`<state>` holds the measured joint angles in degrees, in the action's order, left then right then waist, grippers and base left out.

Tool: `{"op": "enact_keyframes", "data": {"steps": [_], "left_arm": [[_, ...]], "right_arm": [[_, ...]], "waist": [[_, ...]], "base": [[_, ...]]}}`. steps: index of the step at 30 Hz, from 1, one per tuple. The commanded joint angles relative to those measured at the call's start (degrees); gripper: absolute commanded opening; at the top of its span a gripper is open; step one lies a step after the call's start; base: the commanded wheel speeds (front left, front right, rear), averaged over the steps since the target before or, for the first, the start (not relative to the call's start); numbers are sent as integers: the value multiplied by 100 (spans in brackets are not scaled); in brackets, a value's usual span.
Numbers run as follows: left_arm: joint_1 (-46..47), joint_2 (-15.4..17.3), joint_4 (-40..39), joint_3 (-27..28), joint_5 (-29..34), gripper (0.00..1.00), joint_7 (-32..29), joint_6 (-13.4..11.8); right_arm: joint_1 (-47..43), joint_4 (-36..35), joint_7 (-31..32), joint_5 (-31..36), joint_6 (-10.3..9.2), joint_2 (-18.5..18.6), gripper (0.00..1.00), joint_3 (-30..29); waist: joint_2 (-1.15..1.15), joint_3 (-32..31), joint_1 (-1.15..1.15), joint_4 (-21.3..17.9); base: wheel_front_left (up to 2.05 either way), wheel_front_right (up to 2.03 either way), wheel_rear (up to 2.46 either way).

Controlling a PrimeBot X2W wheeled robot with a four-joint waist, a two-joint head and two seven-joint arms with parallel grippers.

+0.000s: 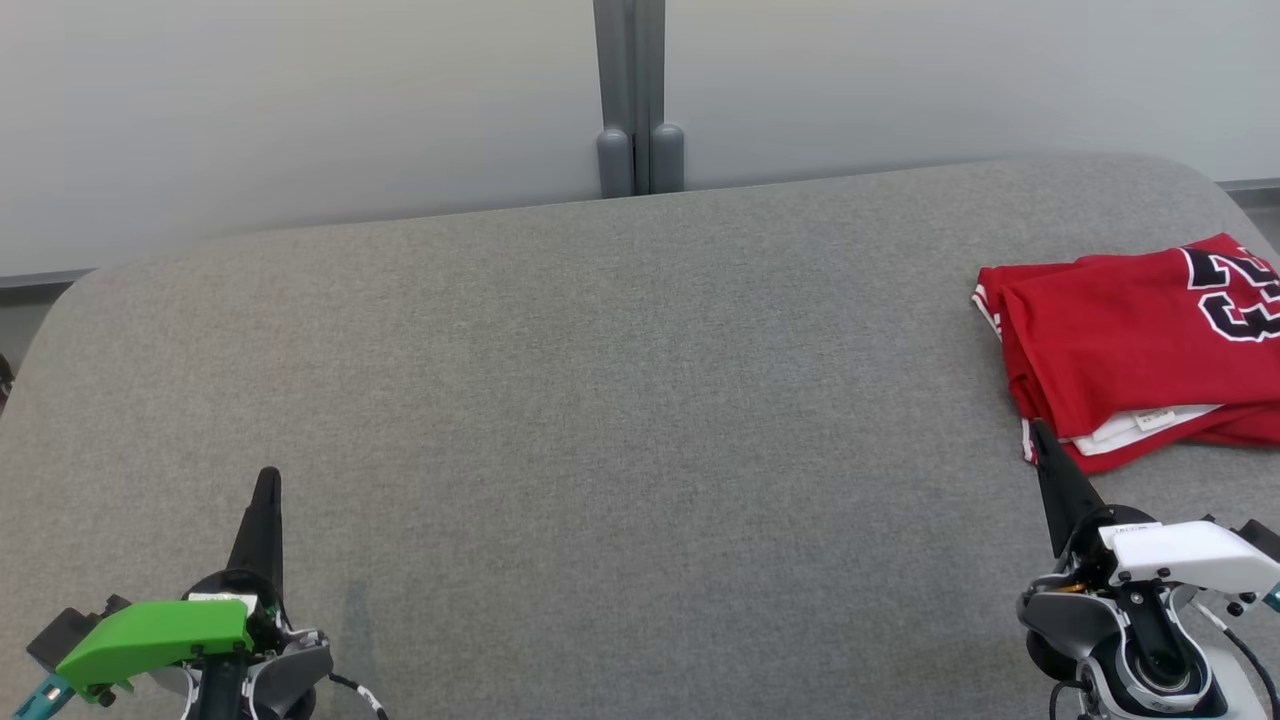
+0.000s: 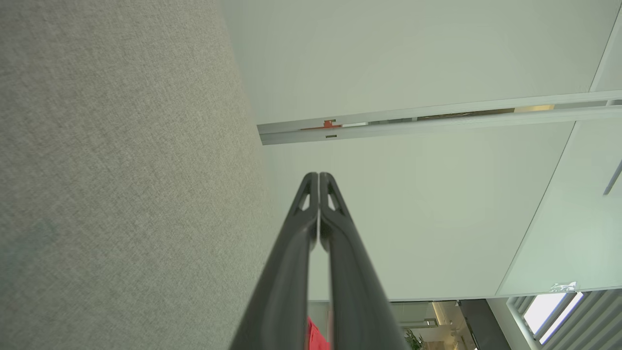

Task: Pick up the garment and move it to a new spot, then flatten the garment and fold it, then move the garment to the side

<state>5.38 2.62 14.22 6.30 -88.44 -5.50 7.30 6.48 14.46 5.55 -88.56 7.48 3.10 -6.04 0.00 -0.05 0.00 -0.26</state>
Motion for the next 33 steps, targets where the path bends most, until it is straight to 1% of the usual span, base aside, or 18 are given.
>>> {"op": "enact_keyframes", "data": {"steps": [1,8,33], "left_arm": [[112,45,-24,26,-156,0,-53,29],[128,46,-23,36,-416,0,-122,33],[119,45,-22,33,-406,0,-126,34]], "right_arm": [[-40,-49,51,-161,2,-3,0,-30],[-51,-62,117,-399,2,-28,0,-65],[-52,-61,120,-401,2,-25,0,-63]], "waist": [[0,6,0,7],[0,21,0,24],[0,23,0,26]], "base": [[0,0,0],[0,0,0],[0,0,0]]}}
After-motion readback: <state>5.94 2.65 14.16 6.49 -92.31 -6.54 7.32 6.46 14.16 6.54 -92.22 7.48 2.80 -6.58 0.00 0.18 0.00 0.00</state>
